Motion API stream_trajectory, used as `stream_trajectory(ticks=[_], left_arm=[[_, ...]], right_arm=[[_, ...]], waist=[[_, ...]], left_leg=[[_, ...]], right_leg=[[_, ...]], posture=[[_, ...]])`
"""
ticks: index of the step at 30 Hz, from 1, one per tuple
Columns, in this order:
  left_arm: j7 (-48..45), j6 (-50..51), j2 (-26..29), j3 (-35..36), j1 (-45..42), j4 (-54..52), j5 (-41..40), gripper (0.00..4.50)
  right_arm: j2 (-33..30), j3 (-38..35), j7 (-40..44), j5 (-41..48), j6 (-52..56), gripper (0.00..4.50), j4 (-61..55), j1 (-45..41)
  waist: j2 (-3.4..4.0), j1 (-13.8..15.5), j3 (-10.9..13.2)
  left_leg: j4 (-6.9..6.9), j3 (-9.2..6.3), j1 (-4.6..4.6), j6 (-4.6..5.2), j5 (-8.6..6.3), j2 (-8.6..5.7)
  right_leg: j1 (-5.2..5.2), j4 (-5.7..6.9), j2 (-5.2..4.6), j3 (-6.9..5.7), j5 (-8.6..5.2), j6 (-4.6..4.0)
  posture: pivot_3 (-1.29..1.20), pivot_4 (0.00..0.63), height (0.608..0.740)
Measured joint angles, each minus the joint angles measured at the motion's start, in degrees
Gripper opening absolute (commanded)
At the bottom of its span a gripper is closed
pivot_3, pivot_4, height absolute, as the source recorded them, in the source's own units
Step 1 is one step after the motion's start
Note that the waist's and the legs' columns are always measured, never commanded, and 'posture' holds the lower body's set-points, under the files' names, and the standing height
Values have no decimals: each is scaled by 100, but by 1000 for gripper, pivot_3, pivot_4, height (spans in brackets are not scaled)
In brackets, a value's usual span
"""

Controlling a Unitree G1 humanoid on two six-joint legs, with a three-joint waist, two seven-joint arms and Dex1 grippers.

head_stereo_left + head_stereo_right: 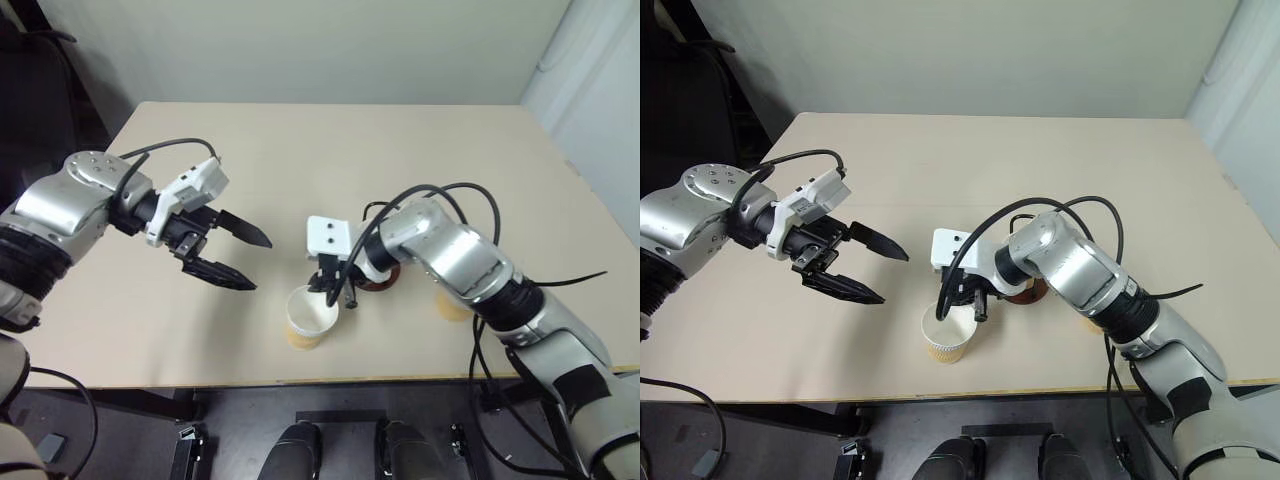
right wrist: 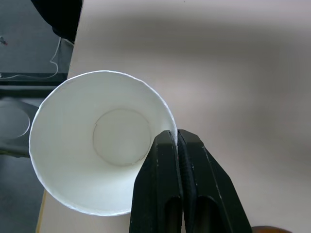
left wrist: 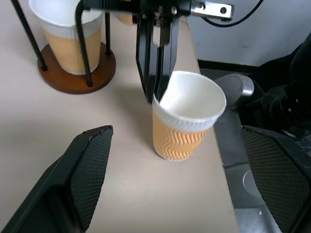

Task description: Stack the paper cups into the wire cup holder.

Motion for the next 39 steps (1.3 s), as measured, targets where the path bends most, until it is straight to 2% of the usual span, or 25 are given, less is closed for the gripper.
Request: stream_trajectory(ticks=[6, 22, 25, 31, 39], left_arm=[[0, -15, -63, -98, -63, 62, 0, 4500], [0, -29, -100, -138, -102, 112, 0, 4500], [0, -29, -100, -138, -103, 112, -1, 4500], [0, -29, -101, -139, -105, 113, -1, 4500], [0, -66, -95, -183, -106, 96, -20, 4500]], right_arm=[[-377, -310, 186, 121, 46, 32, -96, -127], [-313, -403, 157, 409, 195, 32, -301, -170], [-285, -417, 89, 402, 177, 563, -279, -172], [-61, -444, -131, 293, 39, 2555, 59, -279], [255, -243, -183, -94, -376, 2555, 636, -387]], waist=[[0, -9, 0], [0, -13, 0], [0, -13, 0], [0, -14, 0], [0, -18, 0]], left_leg=[[-2, 0, 4, 0, 0, 4], [-2, 0, 3, 2, 1, 5], [-2, 0, 4, 2, 1, 5], [-2, 0, 4, 3, 2, 5], [-2, 0, 2, 3, 2, 6]], right_leg=[[-1, 4, 1, 0, 0, 0], [-1, 4, 3, 0, 0, 0], [-1, 4, 3, 0, 0, 0], [-2, 6, 3, -1, 0, 0], [-5, 6, 3, -2, 0, 0]], posture=[[0, 150, 740], [0, 150, 740], [0, 150, 740], [0, 150, 740], [0, 150, 740]])
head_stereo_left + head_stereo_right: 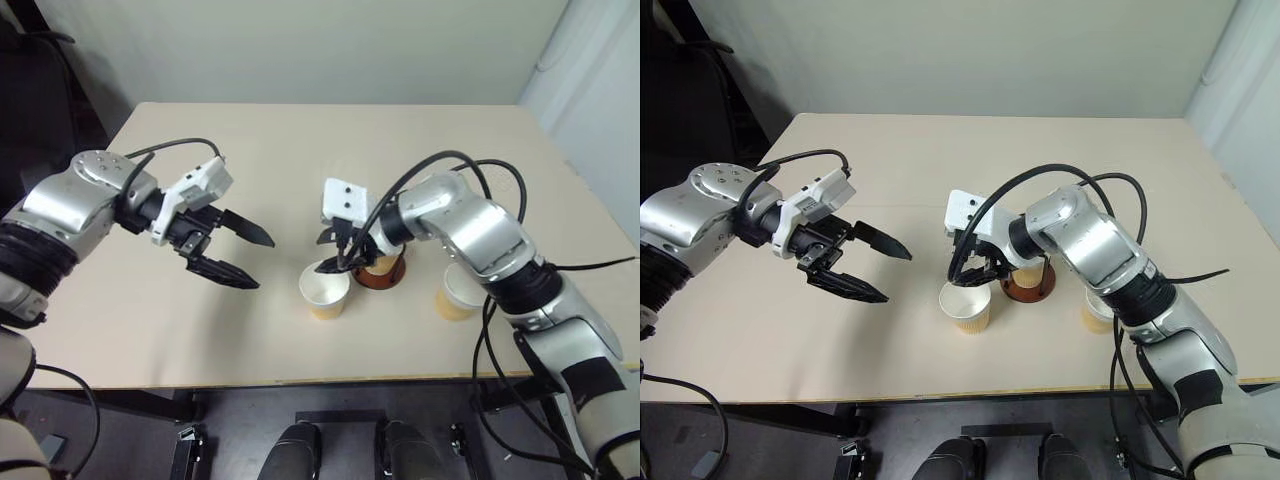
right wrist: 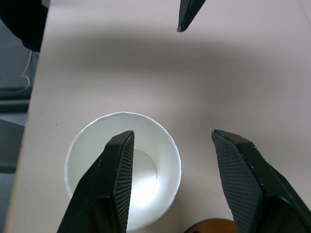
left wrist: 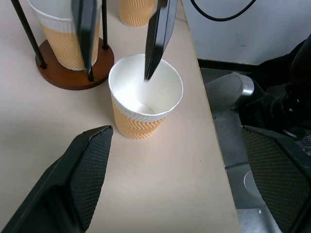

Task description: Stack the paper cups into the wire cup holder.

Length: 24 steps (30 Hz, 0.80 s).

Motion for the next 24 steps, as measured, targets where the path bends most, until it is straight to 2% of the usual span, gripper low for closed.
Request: stream_trajectory(ticks=[16, 19, 24], left_arm=[[0, 0, 48, -49, -1, -92, -21, 4500], [0, 0, 56, -49, -1, -109, -23, 4500], [0, 0, 57, -49, -1, -112, -24, 4500]], right_arm=[[-92, 507, 528, -813, -743, 2555, 543, -29], [-99, 562, 621, -859, -783, 2002, 556, -24], [-96, 573, 756, -859, -784, 161, 551, -21]], waist=[[0, 2, 0], [0, 1, 0], [0, 1, 0]], left_leg=[[1, -1, -1, 0, 0, -1], [1, -1, -1, -1, 0, 0], [1, 0, -1, -1, 0, -1]], right_leg=[[3, -2, -2, -2, 1, -2], [2, -1, -1, -2, 1, -2], [3, -2, -1, -2, 1, -2]], posture=[[0, 150, 740], [0, 150, 740], [0, 150, 740]])
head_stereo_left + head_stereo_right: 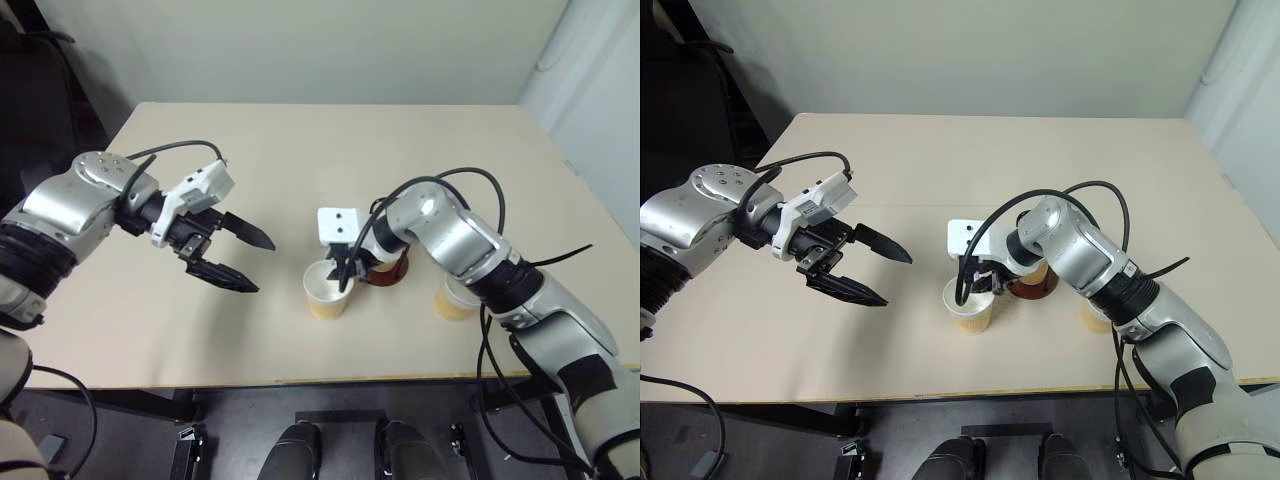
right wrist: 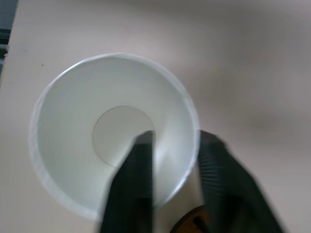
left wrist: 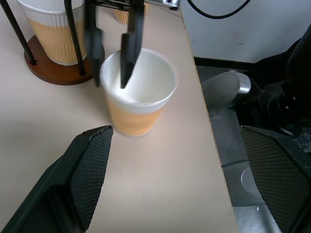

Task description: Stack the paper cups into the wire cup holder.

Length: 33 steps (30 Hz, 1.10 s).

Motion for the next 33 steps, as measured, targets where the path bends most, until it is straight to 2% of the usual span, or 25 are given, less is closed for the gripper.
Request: stream_trajectory(ticks=[9, 23, 33], left_arm=[[0, 0, -52, -30, -29, 40, 0, 4500], [0, -15, -213, -139, -218, 241, -13, 4500], [0, -50, -363, -29, -263, 628, 10, 4500]], right_arm=[[-162, -114, 289, 153, 271, 72, -311, 0], [-914, -1274, 565, 1226, 1519, 72, -1268, -348], [-1527, -1933, 669, 2027, 2182, 72, -1372, -896]], waist=[[0, 3, 0], [0, 5, 1], [0, 8, 1]], left_leg=[[0, 0, -1, -1, 1, 0], [-5, 1, -1, -5, 3, -1], [-12, 0, 2, -5, 5, 0]], right_leg=[[1, 0, 0, -1, 0, 0], [2, -4, 0, 0, -3, -5], [0, -4, 1, -1, -4, -6]], posture=[[0, 150, 740], [0, 150, 740], [0, 150, 740]])
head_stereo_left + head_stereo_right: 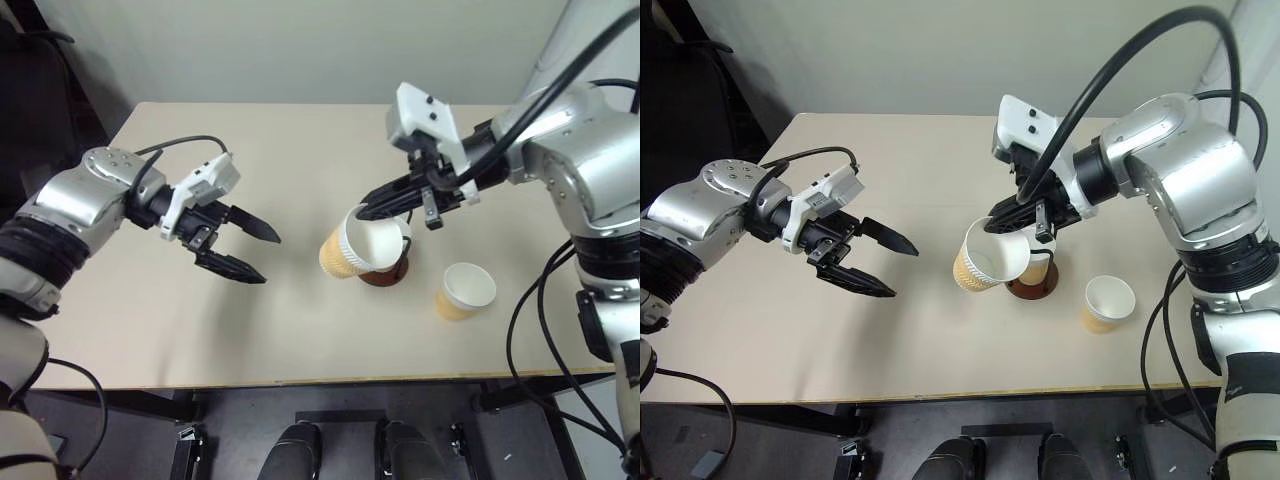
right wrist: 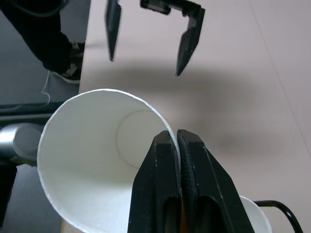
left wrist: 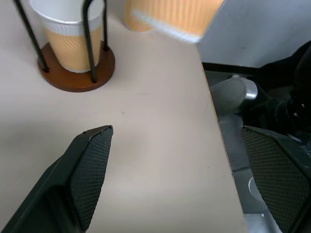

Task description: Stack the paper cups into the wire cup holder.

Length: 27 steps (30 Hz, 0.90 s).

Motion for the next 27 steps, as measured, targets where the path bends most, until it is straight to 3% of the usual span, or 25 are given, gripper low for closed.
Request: stream_trajectory(ticks=[10, 27], left_arm=[[0, -2, -43, 368, -56, 249, 90, 4500], [0, 18, -73, 518, -53, 236, 124, 4500]], right_arm=[[-494, -2, 230, -135, -605, 72, 1203, -626], [-83, 454, 430, -1566, -2481, 72, 3667, -761]], waist=[[0, 0, 0], [1, 1, 1]], left_leg=[[-9, 0, 0, 5, 3, 0], [-10, 0, -2, 8, 5, 1]], right_leg=[[-5, -1, -1, 1, -1, 1], [-5, -1, -4, -3, 2, 5]], posture=[[0, 150, 740], [0, 150, 740]])
